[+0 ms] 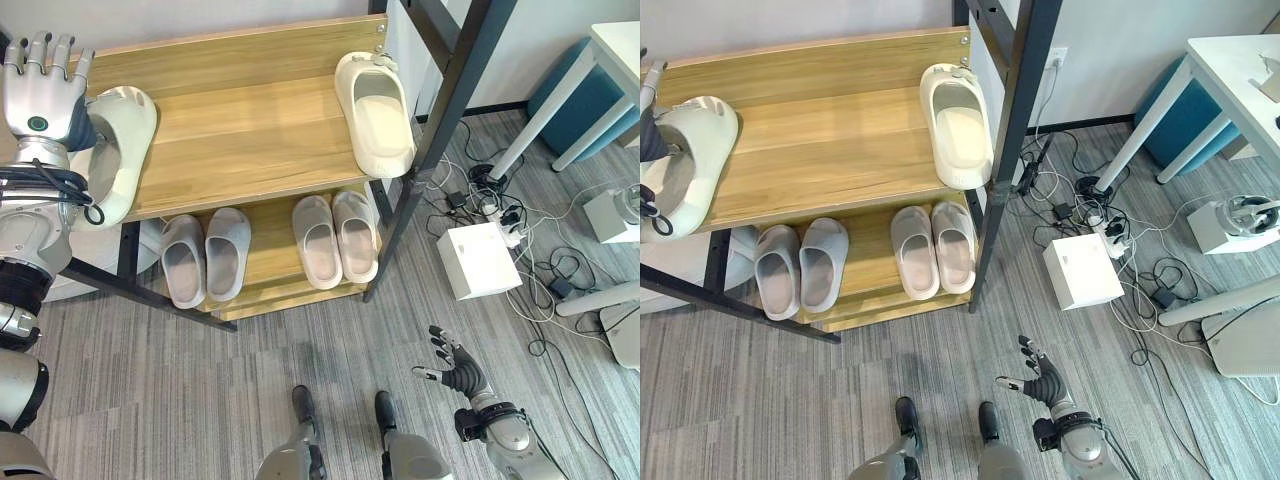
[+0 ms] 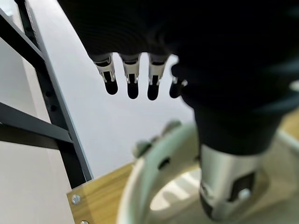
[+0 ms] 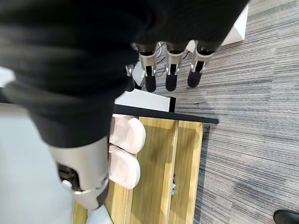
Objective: Arrange the slippers neatly on the shoe rack.
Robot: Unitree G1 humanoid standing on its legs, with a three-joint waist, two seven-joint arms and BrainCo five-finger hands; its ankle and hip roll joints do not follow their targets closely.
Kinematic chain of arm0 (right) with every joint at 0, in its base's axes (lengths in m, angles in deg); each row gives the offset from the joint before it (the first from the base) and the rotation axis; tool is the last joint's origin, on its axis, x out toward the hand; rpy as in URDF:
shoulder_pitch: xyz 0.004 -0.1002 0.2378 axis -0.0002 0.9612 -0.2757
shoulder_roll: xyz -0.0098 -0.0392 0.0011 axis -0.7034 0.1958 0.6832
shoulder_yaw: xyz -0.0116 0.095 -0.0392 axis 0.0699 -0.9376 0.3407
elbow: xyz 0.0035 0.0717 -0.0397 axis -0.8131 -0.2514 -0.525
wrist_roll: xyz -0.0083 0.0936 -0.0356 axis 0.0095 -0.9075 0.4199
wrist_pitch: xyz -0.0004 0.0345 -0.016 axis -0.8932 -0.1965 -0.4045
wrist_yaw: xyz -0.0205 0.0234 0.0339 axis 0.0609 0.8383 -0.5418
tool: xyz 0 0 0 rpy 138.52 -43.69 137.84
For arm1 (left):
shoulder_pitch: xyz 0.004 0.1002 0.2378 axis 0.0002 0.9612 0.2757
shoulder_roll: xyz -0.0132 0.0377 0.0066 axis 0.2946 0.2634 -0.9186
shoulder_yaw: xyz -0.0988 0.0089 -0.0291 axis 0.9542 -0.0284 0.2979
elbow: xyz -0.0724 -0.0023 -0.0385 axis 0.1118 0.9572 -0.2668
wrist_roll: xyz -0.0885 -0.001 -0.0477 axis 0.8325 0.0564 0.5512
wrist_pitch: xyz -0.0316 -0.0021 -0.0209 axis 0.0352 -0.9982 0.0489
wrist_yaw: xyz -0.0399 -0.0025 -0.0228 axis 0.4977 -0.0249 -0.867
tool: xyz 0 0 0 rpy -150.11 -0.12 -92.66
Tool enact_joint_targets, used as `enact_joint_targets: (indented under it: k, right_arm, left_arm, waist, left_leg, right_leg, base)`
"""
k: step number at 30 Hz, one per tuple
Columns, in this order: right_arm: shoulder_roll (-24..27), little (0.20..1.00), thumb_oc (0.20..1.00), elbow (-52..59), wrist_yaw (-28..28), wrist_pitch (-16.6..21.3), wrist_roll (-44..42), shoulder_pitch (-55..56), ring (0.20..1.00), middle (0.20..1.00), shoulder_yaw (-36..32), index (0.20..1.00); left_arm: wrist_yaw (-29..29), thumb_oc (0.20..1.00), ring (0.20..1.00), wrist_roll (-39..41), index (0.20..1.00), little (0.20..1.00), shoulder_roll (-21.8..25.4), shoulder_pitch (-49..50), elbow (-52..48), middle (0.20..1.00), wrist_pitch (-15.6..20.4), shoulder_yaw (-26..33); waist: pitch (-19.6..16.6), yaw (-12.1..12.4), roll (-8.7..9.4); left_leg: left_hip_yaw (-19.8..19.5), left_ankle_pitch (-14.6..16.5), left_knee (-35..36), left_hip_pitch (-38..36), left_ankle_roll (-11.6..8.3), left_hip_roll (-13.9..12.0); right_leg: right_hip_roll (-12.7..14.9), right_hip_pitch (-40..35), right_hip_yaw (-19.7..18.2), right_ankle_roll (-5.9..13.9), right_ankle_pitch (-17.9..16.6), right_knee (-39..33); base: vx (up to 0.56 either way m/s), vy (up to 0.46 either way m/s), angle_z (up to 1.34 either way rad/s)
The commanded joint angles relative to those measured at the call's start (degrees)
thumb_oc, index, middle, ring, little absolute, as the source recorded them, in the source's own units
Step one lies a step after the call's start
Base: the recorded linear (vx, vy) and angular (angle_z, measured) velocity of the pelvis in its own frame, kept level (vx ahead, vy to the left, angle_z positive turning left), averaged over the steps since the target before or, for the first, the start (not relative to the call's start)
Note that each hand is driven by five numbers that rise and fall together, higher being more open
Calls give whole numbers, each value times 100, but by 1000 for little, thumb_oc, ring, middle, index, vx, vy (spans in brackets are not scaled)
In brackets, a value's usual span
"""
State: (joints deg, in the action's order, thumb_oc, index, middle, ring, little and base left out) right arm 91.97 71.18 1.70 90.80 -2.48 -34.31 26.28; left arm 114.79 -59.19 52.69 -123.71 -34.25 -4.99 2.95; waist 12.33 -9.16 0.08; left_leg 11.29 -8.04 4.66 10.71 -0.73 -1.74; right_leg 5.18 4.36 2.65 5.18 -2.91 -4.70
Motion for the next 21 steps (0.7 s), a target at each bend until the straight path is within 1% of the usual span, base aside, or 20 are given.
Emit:
enact_joint_targets:
  k: [1, 2, 6, 16, 19, 20, 21]
  right_arm:
    - [57, 1000, 1000, 367, 11, 385, -167, -21, 1000, 1000, -195, 1000]
    - [46, 1000, 1000, 369, 4, 394, -178, -24, 1000, 1000, -189, 1000]
    - [2, 1000, 1000, 368, -39, 376, -141, -32, 1000, 1000, -184, 1000]
    - [-19, 1000, 1000, 488, -57, 333, -52, 27, 1000, 1000, -193, 1000]
    - [-47, 1000, 1000, 444, -72, 303, -33, 28, 1000, 1000, -166, 1000]
    - [-45, 1000, 1000, 417, -70, 291, -43, 23, 1000, 1000, -146, 1000]
    - [-39, 1000, 1000, 419, -64, 290, -51, 31, 1000, 1000, -144, 1000]
  left_arm:
    - [184, 448, 448, -72, 448, 448, 170, -947, 485, 448, -225, 10]
    - [230, 200, 200, -67, 200, 200, 155, -990, 547, 200, -254, -22]
    - [292, 200, 200, 13, 200, 200, 58, -935, 433, 200, -277, 138]
    - [206, 200, 200, 14, 200, 200, -93, -661, 119, 200, -143, 329]
    - [132, 200, 200, -97, 200, 200, -281, -589, -101, 200, -85, 297]
    - [85, 200, 200, -243, 200, 200, -438, -612, -314, 200, -49, 200]
    - [69, 200, 200, -286, 200, 200, -499, -637, -393, 200, -36, 160]
  waist:
    - [13, 92, 119]
    - [19, 90, 120]
    - [34, 97, 120]
    - [40, 104, 41]
    - [5, 95, 11]
    - [-19, 84, -3]
    - [-30, 73, -10]
  left_leg:
    - [-263, 1044, 34, -772, -255, -191]
    - [-263, 1045, 34, -765, -251, -187]
    - [-248, 1044, 34, -735, -239, -157]
    - [-262, 1055, 34, -761, -235, -122]
    - [-277, 1052, 34, -798, -253, -137]
    - [-298, 1053, 34, -826, -265, -155]
    - [-303, 1053, 34, -836, -267, -163]
  right_leg:
    - [602, 173, 233, 816, -172, -30]
    - [608, 181, 233, 819, -176, -30]
    - [631, 216, 221, 827, -204, -30]
    - [655, 202, 268, 821, -197, -30]
    - [644, 153, 291, 799, -165, -30]
    - [640, 115, 318, 787, -142, -30]
    - [639, 104, 318, 784, -134, -30]
  base:
    - [3, 48, -3]
    - [0, 0, 0]
    - [0, 0, 0]
    - [-2, -3, 0]
    - [-11, -34, 2]
    - [-13, -68, 4]
    - [-4, -74, 4]
